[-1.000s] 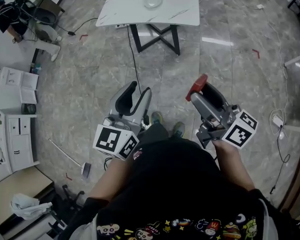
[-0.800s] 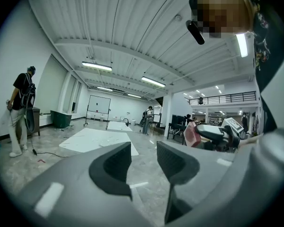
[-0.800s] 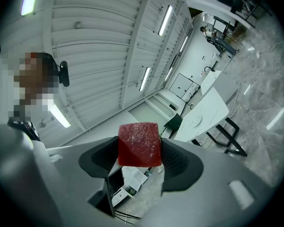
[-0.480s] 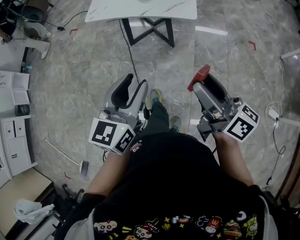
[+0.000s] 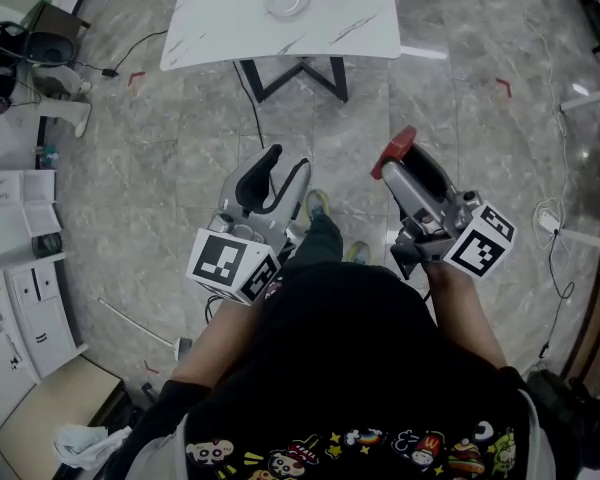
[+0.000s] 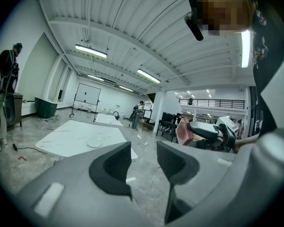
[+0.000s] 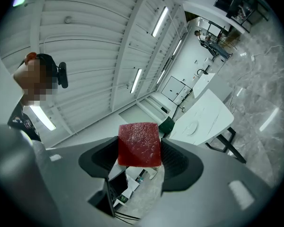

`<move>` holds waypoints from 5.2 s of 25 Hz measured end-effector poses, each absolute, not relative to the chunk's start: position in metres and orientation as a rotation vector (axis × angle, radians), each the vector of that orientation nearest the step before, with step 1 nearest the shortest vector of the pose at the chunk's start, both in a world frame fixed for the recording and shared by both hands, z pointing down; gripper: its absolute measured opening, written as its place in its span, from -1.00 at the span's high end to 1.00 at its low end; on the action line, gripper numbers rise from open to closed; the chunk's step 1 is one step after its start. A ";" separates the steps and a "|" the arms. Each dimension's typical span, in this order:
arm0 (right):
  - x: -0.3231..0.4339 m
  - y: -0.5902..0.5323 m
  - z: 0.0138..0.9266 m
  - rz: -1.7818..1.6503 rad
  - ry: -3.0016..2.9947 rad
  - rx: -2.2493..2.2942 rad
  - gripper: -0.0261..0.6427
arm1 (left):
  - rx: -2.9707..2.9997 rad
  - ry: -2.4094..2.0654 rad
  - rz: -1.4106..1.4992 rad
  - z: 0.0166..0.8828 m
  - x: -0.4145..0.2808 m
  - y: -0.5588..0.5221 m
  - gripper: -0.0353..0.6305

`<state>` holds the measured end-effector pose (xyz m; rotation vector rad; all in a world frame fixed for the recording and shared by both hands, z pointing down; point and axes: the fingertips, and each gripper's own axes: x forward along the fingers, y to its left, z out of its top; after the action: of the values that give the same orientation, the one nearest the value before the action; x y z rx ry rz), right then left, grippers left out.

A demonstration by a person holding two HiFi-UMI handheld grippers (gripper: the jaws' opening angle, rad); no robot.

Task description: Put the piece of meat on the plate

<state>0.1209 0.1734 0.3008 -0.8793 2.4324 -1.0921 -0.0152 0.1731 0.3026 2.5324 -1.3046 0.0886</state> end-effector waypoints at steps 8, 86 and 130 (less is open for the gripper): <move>0.103 0.138 0.294 -1.067 2.430 -0.898 0.01 | 2.554 -1.273 0.089 0.304 -0.032 0.136 0.04; 0.101 -0.155 0.361 -1.282 2.652 -0.600 0.01 | 2.323 -1.476 0.166 0.343 -0.005 -0.112 0.04; -0.064 -0.337 0.556 -1.320 3.300 -0.824 0.01 | 2.152 -1.386 0.106 0.432 -0.152 -0.223 0.04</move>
<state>-0.0645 -0.3370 0.5557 -0.8244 3.3004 -1.3199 -0.1517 -0.2227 0.4317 2.1520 -1.3857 0.1055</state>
